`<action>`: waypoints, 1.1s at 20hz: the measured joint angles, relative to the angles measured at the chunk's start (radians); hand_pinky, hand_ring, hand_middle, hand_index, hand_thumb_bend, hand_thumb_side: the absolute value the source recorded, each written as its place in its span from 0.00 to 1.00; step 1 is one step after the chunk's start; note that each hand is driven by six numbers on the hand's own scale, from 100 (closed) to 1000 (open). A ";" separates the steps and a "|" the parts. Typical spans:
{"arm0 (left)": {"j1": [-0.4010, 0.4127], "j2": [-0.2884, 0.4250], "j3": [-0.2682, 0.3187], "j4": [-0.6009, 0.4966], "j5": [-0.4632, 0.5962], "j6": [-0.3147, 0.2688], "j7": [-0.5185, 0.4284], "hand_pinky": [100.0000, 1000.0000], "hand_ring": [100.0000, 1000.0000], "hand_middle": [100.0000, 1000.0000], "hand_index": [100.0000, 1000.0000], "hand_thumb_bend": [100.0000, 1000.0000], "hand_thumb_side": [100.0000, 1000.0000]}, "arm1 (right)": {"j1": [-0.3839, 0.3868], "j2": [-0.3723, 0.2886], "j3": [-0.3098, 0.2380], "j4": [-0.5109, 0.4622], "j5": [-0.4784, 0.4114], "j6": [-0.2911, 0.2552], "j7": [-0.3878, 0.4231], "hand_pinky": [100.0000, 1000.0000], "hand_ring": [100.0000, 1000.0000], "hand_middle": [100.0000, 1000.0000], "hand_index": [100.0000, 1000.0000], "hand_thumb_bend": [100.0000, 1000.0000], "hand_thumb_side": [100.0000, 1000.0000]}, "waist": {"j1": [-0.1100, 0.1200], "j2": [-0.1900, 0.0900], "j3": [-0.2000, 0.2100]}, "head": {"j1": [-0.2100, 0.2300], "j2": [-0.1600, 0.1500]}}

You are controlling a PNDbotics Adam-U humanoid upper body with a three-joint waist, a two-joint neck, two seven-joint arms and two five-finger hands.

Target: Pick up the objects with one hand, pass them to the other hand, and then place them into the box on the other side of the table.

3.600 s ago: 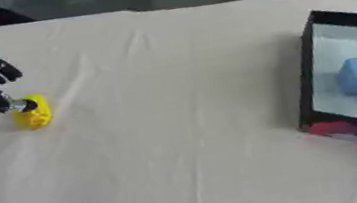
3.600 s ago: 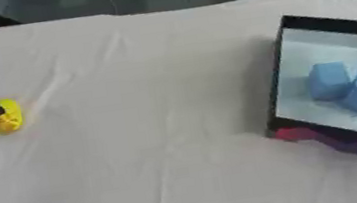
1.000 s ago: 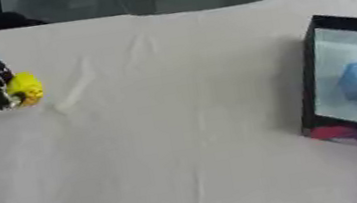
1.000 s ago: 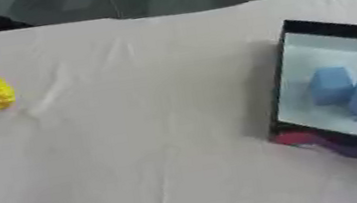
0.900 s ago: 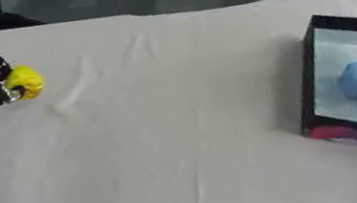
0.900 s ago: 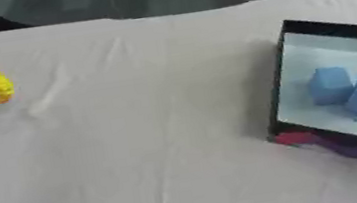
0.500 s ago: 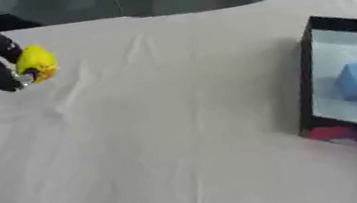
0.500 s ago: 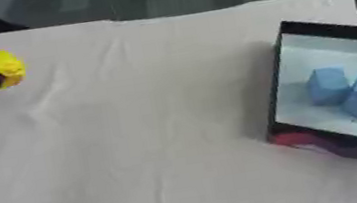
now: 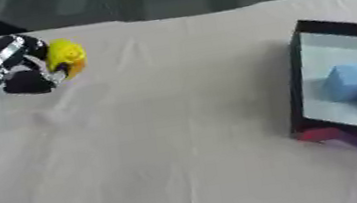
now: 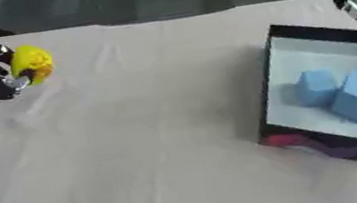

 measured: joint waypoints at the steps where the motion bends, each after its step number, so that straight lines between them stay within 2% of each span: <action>1: 0.003 -0.018 -0.004 -0.005 -0.004 -0.004 0.013 0.70 0.73 0.55 0.45 0.00 0.11 | -0.005 -0.001 0.001 -0.013 0.000 0.000 0.005 0.98 1.00 0.92 0.94 0.12 0.46 | -0.001 0.000 0.000 | -0.003 0.000; 7: 0.005 -0.107 -0.029 -0.022 -0.067 -0.042 0.081 0.70 0.73 0.54 0.45 0.00 0.10 | -0.055 -0.001 0.032 -0.038 -0.001 -0.022 0.058 0.98 1.00 0.92 0.93 0.14 0.45 | -0.010 0.000 -0.003 | -0.015 0.000; 14: 0.005 -0.186 -0.057 -0.023 -0.145 -0.098 0.150 0.70 0.73 0.54 0.45 0.00 0.11 | -0.162 0.004 0.104 -0.043 0.020 -0.047 0.161 0.97 1.00 0.92 0.93 0.15 0.46 | -0.018 0.000 -0.003 | -0.020 0.000; 22: 0.005 -0.249 -0.082 -0.019 -0.171 -0.156 0.224 0.70 0.73 0.53 0.45 0.00 0.15 | -0.259 0.063 0.187 -0.043 0.066 -0.039 0.275 0.97 1.00 0.92 0.94 0.14 0.49 | -0.024 0.000 -0.003 | -0.023 0.000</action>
